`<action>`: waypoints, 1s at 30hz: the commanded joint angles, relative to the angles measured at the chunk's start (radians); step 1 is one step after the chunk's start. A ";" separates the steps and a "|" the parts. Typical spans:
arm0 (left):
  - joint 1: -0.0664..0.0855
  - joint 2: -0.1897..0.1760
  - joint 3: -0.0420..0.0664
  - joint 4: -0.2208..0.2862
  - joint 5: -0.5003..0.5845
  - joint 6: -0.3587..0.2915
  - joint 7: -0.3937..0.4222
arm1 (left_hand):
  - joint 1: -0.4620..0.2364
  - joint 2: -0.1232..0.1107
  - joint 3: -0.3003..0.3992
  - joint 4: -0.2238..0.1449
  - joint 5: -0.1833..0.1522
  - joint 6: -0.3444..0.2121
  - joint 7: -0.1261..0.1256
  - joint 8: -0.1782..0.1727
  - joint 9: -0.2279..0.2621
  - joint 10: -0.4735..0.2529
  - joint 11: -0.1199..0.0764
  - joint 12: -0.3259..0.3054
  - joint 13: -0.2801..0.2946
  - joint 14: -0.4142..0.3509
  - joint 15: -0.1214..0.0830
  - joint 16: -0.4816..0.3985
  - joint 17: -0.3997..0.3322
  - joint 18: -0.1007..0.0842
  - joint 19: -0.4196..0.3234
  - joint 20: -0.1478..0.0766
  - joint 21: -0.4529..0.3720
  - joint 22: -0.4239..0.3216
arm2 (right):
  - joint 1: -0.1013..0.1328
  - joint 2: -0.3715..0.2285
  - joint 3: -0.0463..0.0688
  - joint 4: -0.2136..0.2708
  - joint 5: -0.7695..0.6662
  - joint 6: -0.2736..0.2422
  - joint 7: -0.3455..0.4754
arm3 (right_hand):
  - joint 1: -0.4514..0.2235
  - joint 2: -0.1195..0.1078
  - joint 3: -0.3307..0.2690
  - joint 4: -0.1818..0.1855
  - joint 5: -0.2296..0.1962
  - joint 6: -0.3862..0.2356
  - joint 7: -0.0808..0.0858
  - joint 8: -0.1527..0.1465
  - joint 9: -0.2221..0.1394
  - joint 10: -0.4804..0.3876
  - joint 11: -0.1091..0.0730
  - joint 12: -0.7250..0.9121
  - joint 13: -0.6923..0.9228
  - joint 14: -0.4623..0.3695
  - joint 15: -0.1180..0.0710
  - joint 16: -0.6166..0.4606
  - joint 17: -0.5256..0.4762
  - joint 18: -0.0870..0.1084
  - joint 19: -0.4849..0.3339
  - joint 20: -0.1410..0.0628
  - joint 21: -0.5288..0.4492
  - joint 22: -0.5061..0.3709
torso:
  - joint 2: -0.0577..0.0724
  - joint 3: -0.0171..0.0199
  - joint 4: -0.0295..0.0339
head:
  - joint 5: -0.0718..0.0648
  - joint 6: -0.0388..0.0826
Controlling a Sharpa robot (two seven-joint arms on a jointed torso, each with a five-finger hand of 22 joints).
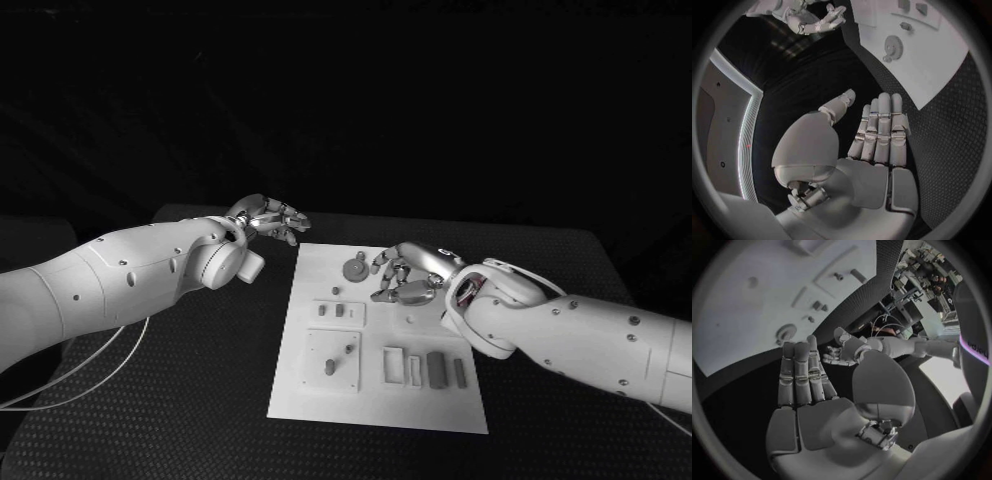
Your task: Assemble the parts on the task board
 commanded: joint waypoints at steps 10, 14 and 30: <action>0.001 0.006 0.000 -0.014 0.009 0.013 0.013 | -0.003 0.003 -0.002 0.007 -0.002 -0.002 -0.002 0.007 -0.001 -0.003 -0.001 0.005 -0.001 0.005 -0.001 -0.004 0.002 0.005 0.007 0.002 -0.004 0.002 | 0.044 -0.163 -0.002 0.077 0.259 0.373 -0.195 | -0.143 0.056 -0.083 0.068 -0.005 0.070 -0.057 0.059 0.073 -0.178 -0.057 0.803 0.678 0.121 -0.064 0.327 0.148 -0.010 0.165 -0.065 0.058 0.013 | -0.005 0.0020 -0.0054 | -0.040 0.019; 0.000 0.007 -0.001 -0.017 0.009 0.014 0.013 | -0.003 0.003 -0.002 0.008 -0.002 -0.002 -0.002 0.007 -0.001 -0.003 -0.001 0.005 -0.001 0.005 -0.001 -0.004 0.002 0.005 0.008 0.002 -0.005 0.002 | 0.044 -0.207 -0.007 0.111 0.264 0.417 -0.251 | -0.196 0.037 -0.065 0.133 -0.001 0.097 -0.068 0.073 0.091 -0.168 -0.071 0.876 0.724 0.146 -0.076 0.382 0.170 -0.010 0.221 -0.107 0.085 0.016 | -0.006 0.0036 -0.0085 | -0.039 0.018; -0.006 0.005 -0.001 -0.016 0.009 0.016 0.015 | -0.004 0.003 -0.003 0.009 -0.002 -0.002 -0.002 0.008 -0.002 -0.002 -0.001 0.005 -0.001 0.005 -0.001 -0.005 0.002 0.005 0.008 0.002 -0.005 0.002 | 0.043 -0.298 -0.055 0.206 0.269 0.464 -0.438 | -0.300 0.033 -0.065 0.230 -0.003 0.191 -0.115 0.091 0.110 -0.072 -0.118 0.922 0.742 0.233 -0.122 0.437 0.255 -0.010 0.288 -0.166 0.111 0.016 | -0.007 0.0008 -0.0070 | -0.056 0.015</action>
